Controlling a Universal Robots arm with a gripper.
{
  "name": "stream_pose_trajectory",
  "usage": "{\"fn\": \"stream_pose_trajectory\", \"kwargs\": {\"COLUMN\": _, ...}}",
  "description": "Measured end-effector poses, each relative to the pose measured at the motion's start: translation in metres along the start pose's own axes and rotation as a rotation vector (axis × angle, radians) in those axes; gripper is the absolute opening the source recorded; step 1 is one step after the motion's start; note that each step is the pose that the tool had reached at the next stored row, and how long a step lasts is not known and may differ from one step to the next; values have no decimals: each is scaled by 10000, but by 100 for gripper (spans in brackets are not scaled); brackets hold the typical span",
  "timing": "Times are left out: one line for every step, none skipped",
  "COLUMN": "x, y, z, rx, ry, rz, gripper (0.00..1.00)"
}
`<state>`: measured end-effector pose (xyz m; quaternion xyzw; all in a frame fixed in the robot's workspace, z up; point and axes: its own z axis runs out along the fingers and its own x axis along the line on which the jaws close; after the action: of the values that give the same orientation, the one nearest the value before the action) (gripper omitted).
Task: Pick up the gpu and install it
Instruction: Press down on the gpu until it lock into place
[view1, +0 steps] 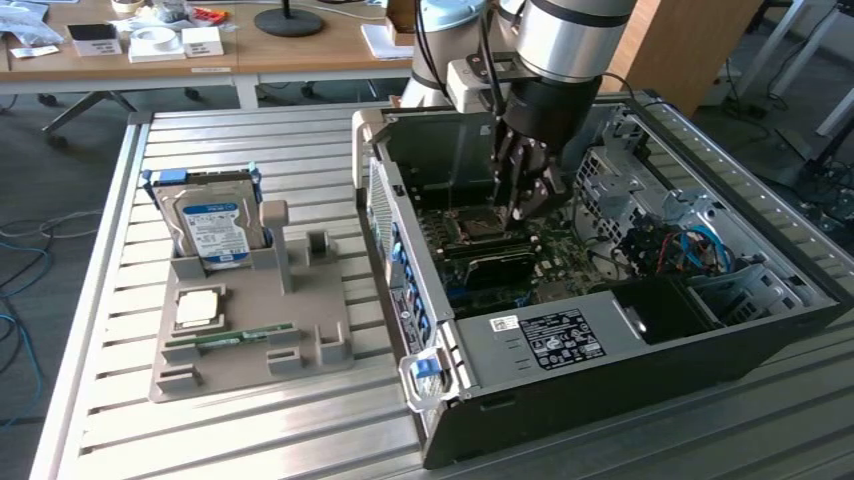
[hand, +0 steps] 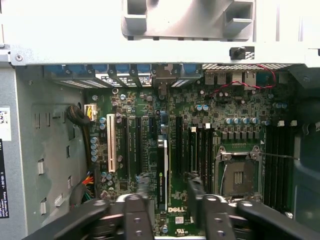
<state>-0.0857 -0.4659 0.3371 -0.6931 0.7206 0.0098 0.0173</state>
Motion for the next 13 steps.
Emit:
{"fn": "stream_pose_trajectory", "kwargs": {"x": 0, "y": 0, "z": 0, "rx": 0, "ry": 0, "rz": 0, "gripper": 38}}
{"fn": "stream_pose_trajectory", "kwargs": {"x": 0, "y": 0, "z": 0, "rx": 0, "ry": -1, "rz": 0, "gripper": 38}}
{"fn": "stream_pose_trajectory", "kwargs": {"x": 0, "y": 0, "z": 0, "rx": 0, "ry": -1, "rz": 0, "gripper": 38}}
{"fn": "stream_pose_trajectory", "kwargs": {"x": 0, "y": 0, "z": 0, "rx": 0, "ry": 0, "rz": 0, "gripper": 32}}
{"fn": "stream_pose_trajectory", "kwargs": {"x": 0, "y": 0, "z": 0, "rx": 0, "ry": 0, "rz": 0, "gripper": 26}}
{"fn": "stream_pose_trajectory", "kwargs": {"x": 0, "y": 0, "z": 0, "rx": 0, "ry": 0, "rz": 0, "gripper": 20}}
{"fn": "stream_pose_trajectory", "kwargs": {"x": 0, "y": 0, "z": 0, "rx": 0, "ry": 0, "rz": 0, "gripper": 20}}
{"fn": "stream_pose_trajectory", "kwargs": {"x": 0, "y": 0, "z": 0, "rx": 0, "ry": 0, "rz": 0, "gripper": 14}}
{"fn": "stream_pose_trajectory", "kwargs": {"x": 0, "y": 0, "z": 0, "rx": 0, "ry": 0, "rz": 0, "gripper": 11}}
{"fn": "stream_pose_trajectory", "kwargs": {"x": 0, "y": 0, "z": 0, "rx": 0, "ry": 0, "rz": -1, "gripper": 11}}
{"fn": "stream_pose_trajectory", "kwargs": {"x": 0, "y": 0, "z": 0, "rx": 0, "ry": 0, "rz": 0, "gripper": 11}}
{"fn": "stream_pose_trajectory", "kwargs": {"x": 0, "y": 0, "z": 0, "rx": 0, "ry": 0, "rz": -1, "gripper": 11}}
{"fn": "stream_pose_trajectory", "kwargs": {"x": 0, "y": 0, "z": 0, "rx": 0, "ry": 0, "rz": 0, "gripper": 11}}
